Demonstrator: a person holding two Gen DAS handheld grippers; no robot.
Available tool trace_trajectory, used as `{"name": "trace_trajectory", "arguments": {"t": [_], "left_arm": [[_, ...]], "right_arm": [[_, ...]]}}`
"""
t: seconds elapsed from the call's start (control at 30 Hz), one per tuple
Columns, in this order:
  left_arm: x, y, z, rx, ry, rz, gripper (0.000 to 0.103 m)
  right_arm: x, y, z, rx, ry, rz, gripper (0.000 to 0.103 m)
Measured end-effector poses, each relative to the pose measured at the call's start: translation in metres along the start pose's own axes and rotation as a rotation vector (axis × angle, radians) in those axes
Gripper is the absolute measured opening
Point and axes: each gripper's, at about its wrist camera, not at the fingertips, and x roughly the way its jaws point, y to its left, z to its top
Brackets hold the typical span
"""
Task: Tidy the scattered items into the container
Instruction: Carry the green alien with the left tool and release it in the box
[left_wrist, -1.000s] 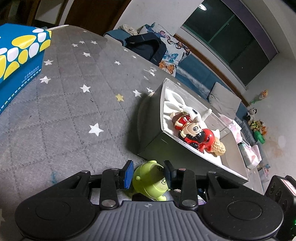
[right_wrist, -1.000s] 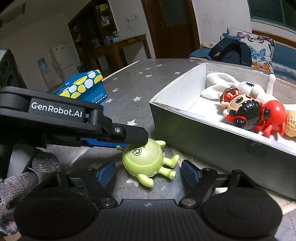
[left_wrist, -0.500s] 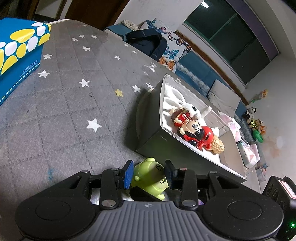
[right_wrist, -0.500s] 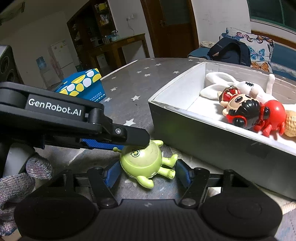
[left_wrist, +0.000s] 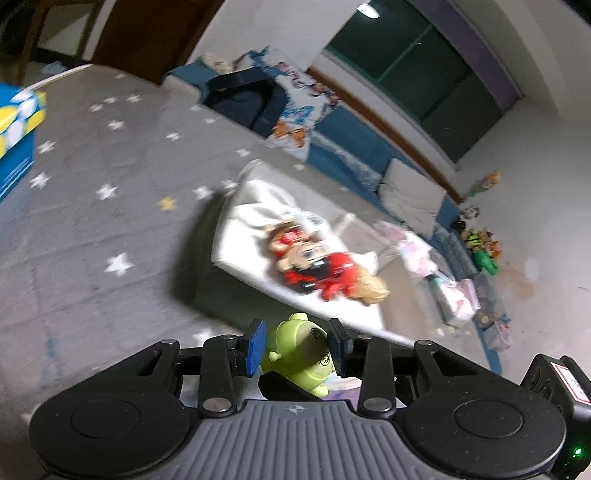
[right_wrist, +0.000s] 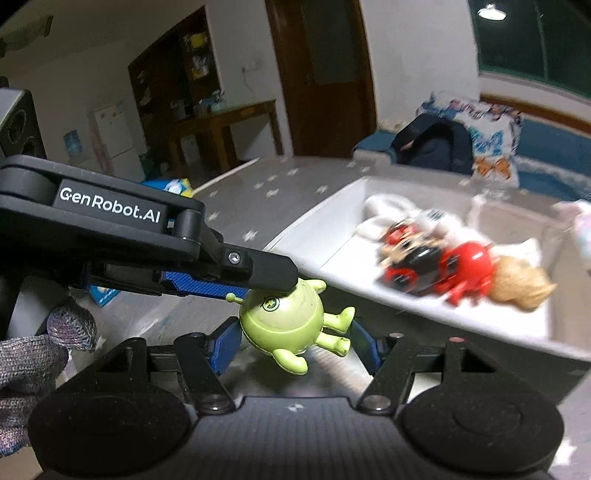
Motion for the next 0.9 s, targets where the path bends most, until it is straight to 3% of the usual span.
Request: {"name": "trace_trajectory", "arguments": {"t": [0.2,0.43,0.9], "left_arm": [[0.020,-0.042,0.015,0.047,-0.008,-0.064,0.039],[0.055,-0.069,0.030,0.050,0.023,-0.094,0.039],[0.105,-0.079,0.034,0.049,0.078,-0.062,0.039]], "right_arm": [[-0.028,-0.032,0.021,0.012,-0.044,-0.070,0.066],[-0.033,-0.070,0.036,0.030,-0.031,-0.121,0.066],[-0.010,-0.113,0.036,0.063,0.058,-0.131,0.066]]}}
